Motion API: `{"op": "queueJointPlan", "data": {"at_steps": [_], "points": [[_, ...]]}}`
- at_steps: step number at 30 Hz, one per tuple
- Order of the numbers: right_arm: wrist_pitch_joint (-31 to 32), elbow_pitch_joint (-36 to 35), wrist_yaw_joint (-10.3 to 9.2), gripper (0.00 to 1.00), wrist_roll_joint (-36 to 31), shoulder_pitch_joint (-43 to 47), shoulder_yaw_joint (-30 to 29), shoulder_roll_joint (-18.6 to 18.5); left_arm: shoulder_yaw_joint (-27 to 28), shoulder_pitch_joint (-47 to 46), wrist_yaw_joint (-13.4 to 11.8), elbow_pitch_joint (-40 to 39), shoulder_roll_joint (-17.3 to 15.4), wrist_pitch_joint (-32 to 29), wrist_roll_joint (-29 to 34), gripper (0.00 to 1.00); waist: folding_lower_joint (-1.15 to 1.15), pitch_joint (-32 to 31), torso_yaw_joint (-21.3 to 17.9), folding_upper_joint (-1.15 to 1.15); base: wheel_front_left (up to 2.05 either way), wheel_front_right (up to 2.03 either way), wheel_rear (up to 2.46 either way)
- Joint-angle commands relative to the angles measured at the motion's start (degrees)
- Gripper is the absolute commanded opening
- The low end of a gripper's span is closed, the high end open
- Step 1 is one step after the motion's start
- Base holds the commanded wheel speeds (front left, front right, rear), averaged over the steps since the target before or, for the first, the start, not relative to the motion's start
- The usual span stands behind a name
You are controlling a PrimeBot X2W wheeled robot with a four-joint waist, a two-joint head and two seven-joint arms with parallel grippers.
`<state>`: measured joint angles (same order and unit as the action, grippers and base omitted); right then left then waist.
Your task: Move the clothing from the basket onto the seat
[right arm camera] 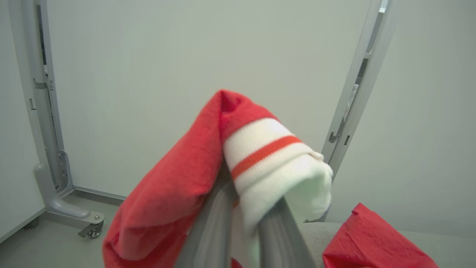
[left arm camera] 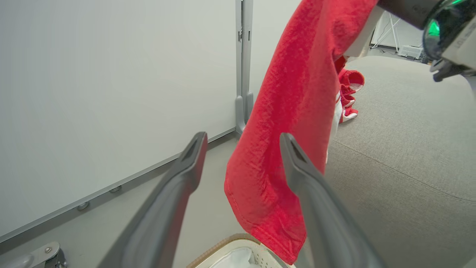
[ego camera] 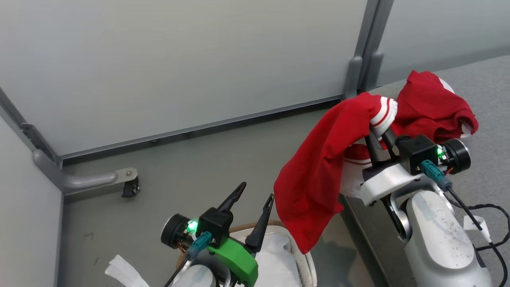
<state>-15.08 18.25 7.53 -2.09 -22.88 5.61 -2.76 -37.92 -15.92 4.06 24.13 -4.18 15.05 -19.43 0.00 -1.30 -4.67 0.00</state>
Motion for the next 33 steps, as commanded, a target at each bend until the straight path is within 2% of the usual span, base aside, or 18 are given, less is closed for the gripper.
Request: {"op": "queueJointPlan", "data": {"at_steps": [1, 9, 17, 26, 30, 33], "points": [[-0.14, -0.5, -0.08, 0.0, -0.67, -0.86, -0.41, -0.23, 0.47, 0.84, 0.22, -0.24, 0.28, 0.17, 0.9, 1.0, 0.0, 1.35, -3.94, 0.0, 0.0, 0.0, 0.0], [-0.14, -2.18, -0.08, 0.0, -1.93, -2.96, -2.31, -2.19, 1.48, -0.59, 0.86, -0.73, 0.76, 0.11, 2.4, 1.0, 0.0, 6.12, -12.48, 0.0, 0.0, 0.0, 0.0], [-0.14, -3.38, -0.08, 0.0, -1.89, -4.39, -4.59, -3.53, 1.84, -2.83, 1.62, 0.03, 0.92, 0.12, 4.36, 1.0, 0.0, 10.61, -18.21, 0.0, 0.0, 0.0, 0.0], [-0.14, -2.8, -0.08, 0.0, 1.5, -6.52, -5.64, -3.67, 1.56, -4.48, 2.4, 0.91, 1.0, 0.12, 5.57, 1.0, 0.0, 13.92, -19.19, 0.0, 0.0, 0.0, 0.0], [-0.14, -2.92, -0.07, 0.0, 2.93, -10.53, -6.94, -5.21, 1.59, -5.0, 2.61, 1.35, 0.86, 0.12, 6.07, 1.0, 0.0, 15.0, -18.33, 0.0, 0.0, 0.0, 0.0], [-0.14, -2.34, -0.08, 0.0, 3.22, -15.64, -6.77, -9.29, 1.57, -5.32, 2.75, 1.46, 0.77, 0.12, 6.41, 1.0, 0.0, 15.85, -17.19, 0.0, 0.0, 0.0, 0.0]]}}
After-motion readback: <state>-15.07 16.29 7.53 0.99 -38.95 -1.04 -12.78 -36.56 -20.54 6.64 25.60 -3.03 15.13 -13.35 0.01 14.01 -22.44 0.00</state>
